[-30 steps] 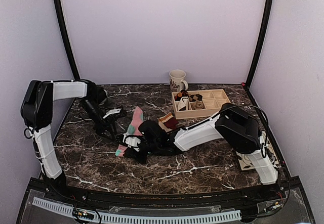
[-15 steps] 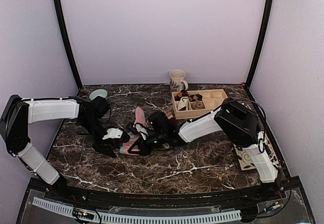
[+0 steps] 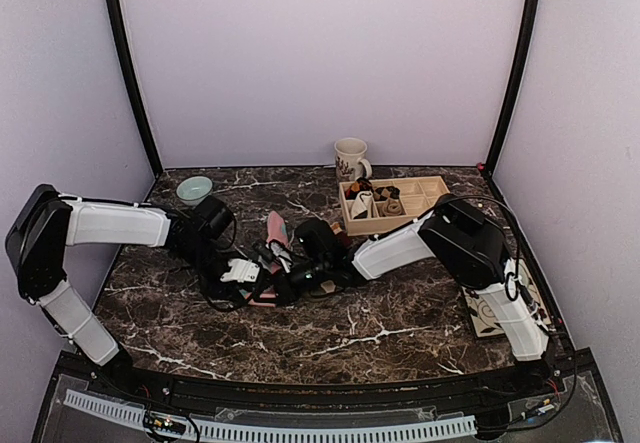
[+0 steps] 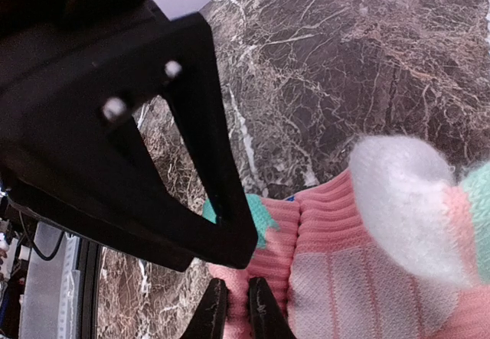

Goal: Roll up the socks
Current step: Roll the sock at the center of the board.

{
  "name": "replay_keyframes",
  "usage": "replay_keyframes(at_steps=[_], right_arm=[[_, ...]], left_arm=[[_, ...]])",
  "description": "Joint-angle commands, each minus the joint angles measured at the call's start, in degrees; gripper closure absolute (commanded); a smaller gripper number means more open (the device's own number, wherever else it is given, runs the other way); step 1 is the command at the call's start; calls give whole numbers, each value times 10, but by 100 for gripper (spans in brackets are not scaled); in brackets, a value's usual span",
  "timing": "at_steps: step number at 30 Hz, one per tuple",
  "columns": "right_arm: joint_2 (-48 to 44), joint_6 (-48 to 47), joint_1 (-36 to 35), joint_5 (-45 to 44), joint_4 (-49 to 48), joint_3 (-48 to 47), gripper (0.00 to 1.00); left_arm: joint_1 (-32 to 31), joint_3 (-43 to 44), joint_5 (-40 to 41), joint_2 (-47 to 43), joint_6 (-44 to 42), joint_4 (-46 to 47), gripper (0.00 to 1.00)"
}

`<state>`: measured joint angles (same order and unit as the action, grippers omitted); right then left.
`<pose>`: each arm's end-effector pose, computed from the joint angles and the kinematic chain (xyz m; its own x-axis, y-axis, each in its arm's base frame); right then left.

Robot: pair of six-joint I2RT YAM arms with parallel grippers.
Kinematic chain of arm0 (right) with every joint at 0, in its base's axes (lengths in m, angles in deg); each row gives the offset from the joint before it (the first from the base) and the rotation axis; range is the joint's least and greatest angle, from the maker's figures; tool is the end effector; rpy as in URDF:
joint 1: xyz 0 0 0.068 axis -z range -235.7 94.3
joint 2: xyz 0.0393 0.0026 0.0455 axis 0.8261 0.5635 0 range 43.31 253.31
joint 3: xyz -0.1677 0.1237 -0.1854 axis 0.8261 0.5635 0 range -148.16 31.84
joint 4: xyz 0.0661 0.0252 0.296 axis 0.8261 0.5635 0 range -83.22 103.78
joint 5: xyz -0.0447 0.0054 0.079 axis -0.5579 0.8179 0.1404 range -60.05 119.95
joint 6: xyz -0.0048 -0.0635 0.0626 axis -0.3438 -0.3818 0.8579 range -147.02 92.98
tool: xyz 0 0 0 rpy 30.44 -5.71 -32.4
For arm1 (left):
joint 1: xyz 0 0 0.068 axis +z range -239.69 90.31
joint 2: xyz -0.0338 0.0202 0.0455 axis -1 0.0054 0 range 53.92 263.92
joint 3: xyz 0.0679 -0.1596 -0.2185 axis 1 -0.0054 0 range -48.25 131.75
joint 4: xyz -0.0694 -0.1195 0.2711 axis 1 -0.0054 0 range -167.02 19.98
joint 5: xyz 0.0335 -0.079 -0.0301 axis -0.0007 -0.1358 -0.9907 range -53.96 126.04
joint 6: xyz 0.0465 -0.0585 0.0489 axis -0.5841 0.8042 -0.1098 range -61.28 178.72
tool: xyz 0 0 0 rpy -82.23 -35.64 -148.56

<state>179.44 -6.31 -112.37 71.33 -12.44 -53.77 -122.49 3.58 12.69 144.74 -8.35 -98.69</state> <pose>0.2638 0.4969 0.0453 -0.5985 -0.4271 -0.6778 -0.7758 0.0977 0.6234 0.2714 -0.2124 0.1118 0.2718 0.8308 -0.4857 0.9591 -0.1926 0.2073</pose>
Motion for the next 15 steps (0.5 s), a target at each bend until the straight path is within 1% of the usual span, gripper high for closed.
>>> replay_keyframes(at_steps=[1, 5, 8, 9, 10, 11, 12, 13, 14, 15], right_arm=[[36, 26, 3, -5, 20, 18, 90], [33, 33, 3, -6, 2, 29, 88], [27, 32, 3, -8, -6, 38, 83], [23, 30, 3, -10, -8, 42, 81], [17, 27, 4, -15, -13, 47, 79], [11, 27, 6, -18, -21, 57, 74], [4, 28, 9, -24, -28, 67, 61], [-4, 28, 13, -28, -35, 75, 10], [-13, 28, 18, -31, -44, 87, 2], [-24, 24, 22, -39, -50, 98, 1]], left_arm=[[-5, -2, 9, 30, 8, 0, 64], [-5, -11, 9, 38, 13, 14, 64], [-5, -15, 10, 49, 15, 26, 64], [-5, -13, 12, 57, 15, 26, 67], [-5, -9, 13, 65, 16, 24, 73], [-4, -6, 13, 71, 17, 22, 82], [-4, -3, 11, 75, 17, 19, 90], [-4, -1, 7, 76, 15, 15, 95], [-4, 0, 0, 76, 14, 8, 98], [-3, 4, -5, 78, 13, 0, 100]])
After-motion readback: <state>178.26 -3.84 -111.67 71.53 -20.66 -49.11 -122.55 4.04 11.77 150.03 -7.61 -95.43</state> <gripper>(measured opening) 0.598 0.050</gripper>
